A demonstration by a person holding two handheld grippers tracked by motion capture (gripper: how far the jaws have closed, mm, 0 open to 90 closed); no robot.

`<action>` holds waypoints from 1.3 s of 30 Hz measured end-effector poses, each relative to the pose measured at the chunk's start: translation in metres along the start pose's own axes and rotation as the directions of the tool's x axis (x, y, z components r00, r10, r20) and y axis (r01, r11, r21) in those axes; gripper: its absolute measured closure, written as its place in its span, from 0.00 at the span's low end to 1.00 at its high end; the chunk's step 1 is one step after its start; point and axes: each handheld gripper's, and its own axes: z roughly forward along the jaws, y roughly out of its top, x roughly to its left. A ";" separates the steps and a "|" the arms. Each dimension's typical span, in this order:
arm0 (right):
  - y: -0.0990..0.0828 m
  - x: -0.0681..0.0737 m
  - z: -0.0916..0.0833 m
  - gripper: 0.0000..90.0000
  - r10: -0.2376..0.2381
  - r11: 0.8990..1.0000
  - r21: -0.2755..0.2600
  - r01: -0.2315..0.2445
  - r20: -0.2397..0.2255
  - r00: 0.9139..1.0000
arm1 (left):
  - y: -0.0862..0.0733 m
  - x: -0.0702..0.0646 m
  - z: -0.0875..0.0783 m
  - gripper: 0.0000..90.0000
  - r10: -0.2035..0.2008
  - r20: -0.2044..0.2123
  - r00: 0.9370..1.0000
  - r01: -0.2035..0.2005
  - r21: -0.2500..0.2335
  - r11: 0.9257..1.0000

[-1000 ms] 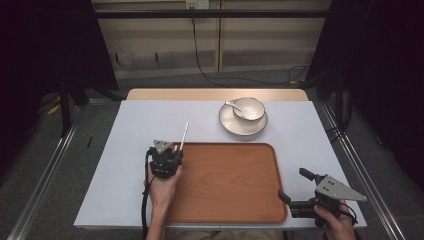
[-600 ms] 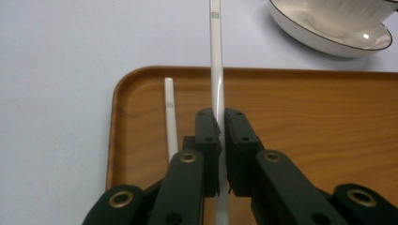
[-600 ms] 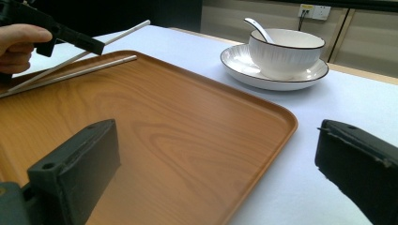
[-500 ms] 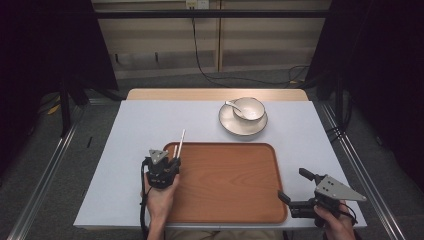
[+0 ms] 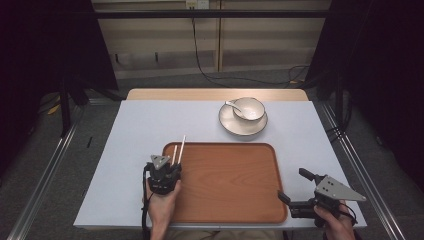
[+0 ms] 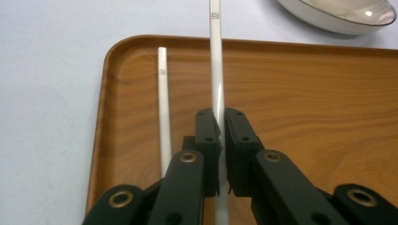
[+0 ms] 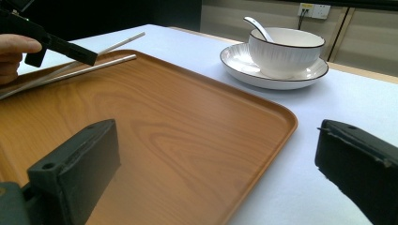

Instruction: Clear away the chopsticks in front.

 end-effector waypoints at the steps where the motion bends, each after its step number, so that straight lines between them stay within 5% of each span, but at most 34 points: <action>1: 0.000 0.000 0.000 0.00 0.000 1.000 0.000 0.000 -0.001 1.000 | -0.001 0.001 -0.001 0.95 -0.010 -0.009 1.000 0.010 -0.004 1.000; 15: 0.000 0.000 0.001 0.00 0.001 1.000 0.003 -0.001 -0.007 1.000 | -0.005 0.004 0.001 0.95 -0.010 -0.030 1.000 0.012 0.064 0.998; 17: 0.000 0.001 0.001 0.00 -0.005 1.000 0.007 0.005 -0.013 1.000 | -0.006 0.002 0.003 0.95 0.020 -0.037 0.999 -0.017 0.078 0.997; 39: 0.001 0.001 0.002 0.00 -0.002 1.000 0.005 0.003 -0.018 1.000 | -0.006 0.001 0.002 0.94 0.039 -0.006 0.999 -0.039 0.081 0.996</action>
